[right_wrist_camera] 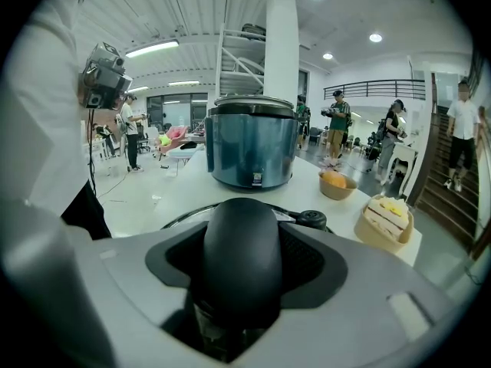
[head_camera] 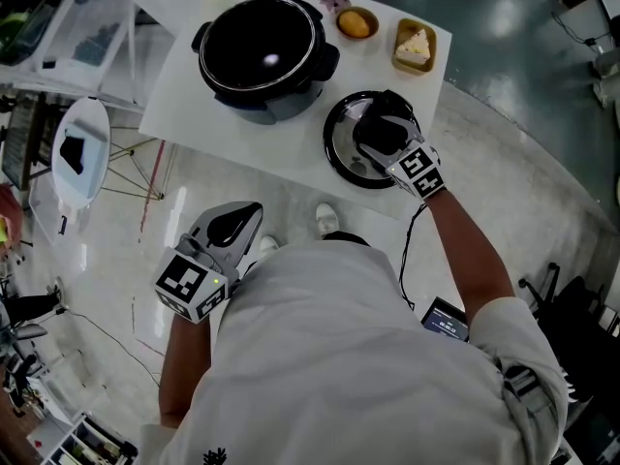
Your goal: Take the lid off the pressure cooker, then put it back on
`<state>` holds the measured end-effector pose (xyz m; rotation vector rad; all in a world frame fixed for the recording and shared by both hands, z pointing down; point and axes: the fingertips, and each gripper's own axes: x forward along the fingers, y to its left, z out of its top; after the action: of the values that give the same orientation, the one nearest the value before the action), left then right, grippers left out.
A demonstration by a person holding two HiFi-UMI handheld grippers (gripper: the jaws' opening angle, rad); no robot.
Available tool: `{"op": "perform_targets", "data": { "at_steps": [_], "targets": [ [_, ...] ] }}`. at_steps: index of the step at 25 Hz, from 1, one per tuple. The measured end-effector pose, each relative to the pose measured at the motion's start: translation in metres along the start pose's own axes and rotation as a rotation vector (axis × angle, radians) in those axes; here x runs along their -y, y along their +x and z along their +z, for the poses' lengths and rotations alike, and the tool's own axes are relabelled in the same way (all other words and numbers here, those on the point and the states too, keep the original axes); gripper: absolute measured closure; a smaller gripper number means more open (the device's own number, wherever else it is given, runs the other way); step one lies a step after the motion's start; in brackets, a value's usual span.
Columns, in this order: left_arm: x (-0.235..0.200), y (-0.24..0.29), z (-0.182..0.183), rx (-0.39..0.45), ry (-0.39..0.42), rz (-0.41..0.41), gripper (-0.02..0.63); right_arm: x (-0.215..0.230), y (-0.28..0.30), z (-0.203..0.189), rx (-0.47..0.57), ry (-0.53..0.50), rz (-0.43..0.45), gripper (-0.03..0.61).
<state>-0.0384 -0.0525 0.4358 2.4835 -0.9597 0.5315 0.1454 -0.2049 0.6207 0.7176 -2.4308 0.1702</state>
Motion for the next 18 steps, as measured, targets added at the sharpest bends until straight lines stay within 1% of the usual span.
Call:
{"op": "perform_targets", "data": {
  "at_steps": [6, 11, 18],
  "targets": [
    [-0.001, -0.006, 0.0, 0.005, 0.004, -0.008, 0.607, 0.001, -0.009, 0.002, -0.012, 0.002, -0.007, 0.287],
    [-0.005, -0.009, -0.001, 0.018, 0.009, -0.023, 0.607, 0.0, -0.027, 0.018, 0.004, 0.0, -0.006, 0.287],
    [-0.006, -0.015, -0.003, 0.041, 0.019, -0.063, 0.607, 0.001, -0.06, 0.042, 0.01, 0.016, -0.021, 0.287]
  ]
}}
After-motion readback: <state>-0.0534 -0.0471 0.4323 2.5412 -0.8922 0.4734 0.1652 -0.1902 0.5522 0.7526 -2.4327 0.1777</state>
